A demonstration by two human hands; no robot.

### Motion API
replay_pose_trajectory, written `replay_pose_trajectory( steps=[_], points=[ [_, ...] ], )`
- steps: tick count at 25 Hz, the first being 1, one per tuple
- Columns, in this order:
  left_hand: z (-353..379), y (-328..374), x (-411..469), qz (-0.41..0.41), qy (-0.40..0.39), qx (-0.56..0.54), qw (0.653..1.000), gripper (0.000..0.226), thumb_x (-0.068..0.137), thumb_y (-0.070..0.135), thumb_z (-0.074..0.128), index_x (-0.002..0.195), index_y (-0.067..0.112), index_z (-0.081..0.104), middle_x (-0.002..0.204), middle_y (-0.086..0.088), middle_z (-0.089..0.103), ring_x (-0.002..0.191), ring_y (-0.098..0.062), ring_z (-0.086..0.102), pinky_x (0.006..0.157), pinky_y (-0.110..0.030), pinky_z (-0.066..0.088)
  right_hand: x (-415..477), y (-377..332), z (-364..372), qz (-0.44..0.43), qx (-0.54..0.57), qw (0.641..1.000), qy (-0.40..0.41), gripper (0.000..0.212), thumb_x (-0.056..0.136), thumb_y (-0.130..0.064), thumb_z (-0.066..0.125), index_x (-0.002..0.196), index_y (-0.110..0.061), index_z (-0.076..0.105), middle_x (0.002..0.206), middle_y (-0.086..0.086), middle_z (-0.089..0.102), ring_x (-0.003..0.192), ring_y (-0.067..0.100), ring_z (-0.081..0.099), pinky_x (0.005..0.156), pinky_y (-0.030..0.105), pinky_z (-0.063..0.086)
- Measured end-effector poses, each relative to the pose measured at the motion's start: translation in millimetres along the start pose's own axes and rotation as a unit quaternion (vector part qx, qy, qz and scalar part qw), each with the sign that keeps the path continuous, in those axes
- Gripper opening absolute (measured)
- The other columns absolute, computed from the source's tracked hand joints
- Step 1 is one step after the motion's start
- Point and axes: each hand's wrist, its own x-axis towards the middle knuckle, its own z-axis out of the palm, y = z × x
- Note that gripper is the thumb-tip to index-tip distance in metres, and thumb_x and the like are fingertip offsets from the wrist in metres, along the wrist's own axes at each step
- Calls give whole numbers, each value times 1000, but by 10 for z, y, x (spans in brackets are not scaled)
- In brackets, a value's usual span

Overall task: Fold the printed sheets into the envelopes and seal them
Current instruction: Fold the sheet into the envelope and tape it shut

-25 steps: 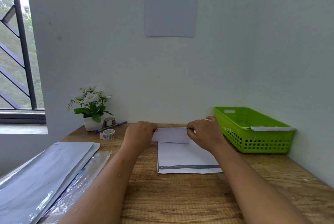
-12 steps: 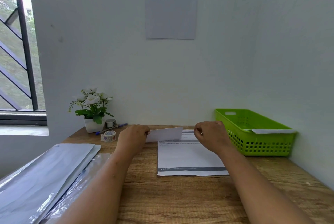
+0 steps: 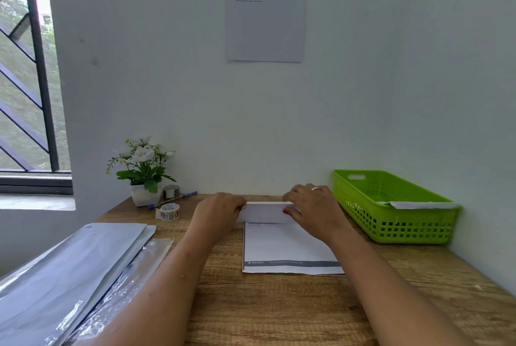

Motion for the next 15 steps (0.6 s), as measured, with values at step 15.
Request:
replay_pose_trajectory(
  steps=[15],
  points=[
    [-11, -113, -31, -42, 44, 0, 998, 23, 97, 25, 43, 99, 25, 66, 91, 4, 69, 85, -17, 62, 59, -27, 38, 48, 80, 35, 23, -18, 1000, 2, 27, 100, -29, 42, 109, -30, 68, 99, -3, 72, 86, 24, 67, 73, 32, 45]
  ],
)
